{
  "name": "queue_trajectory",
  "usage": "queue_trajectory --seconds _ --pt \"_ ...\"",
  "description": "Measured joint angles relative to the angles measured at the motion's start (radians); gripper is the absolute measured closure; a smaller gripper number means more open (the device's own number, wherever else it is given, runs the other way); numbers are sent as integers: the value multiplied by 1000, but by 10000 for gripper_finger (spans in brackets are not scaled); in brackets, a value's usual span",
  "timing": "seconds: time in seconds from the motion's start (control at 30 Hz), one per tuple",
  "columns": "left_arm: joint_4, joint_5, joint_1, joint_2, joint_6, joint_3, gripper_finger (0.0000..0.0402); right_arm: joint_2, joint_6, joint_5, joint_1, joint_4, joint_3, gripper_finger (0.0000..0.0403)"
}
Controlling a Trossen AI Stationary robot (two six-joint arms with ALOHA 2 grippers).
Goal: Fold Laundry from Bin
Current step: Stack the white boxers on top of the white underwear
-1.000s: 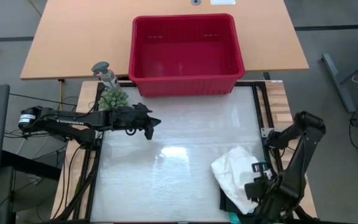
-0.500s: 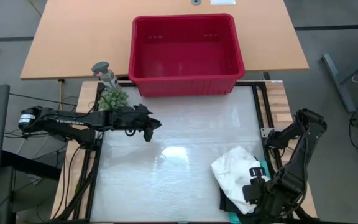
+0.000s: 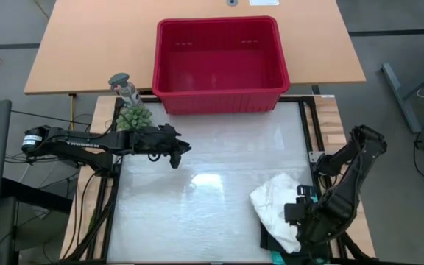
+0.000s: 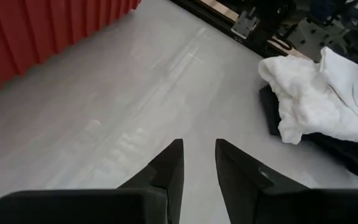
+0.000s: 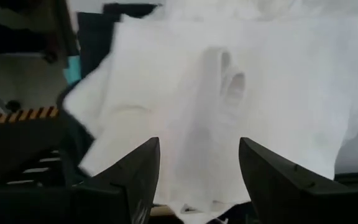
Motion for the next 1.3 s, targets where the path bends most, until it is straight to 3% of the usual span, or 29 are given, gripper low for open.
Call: queue_trajectory --seconds 0.5,0.77,0.97,1.3 --pt "-47 1 0 0 4 0 321 0 -60 -134 -55 112 -196 166" --pt "-48 0 0 0 9 0 321 0 -122 -134 -67 118 -198 267" --pt "-66 0 0 0 9 0 321 3 -150 -170 -94 131 -198 380" --pt "-109 0 0 0 9 0 321 -1 -98 -169 -112 -17 -37 382"
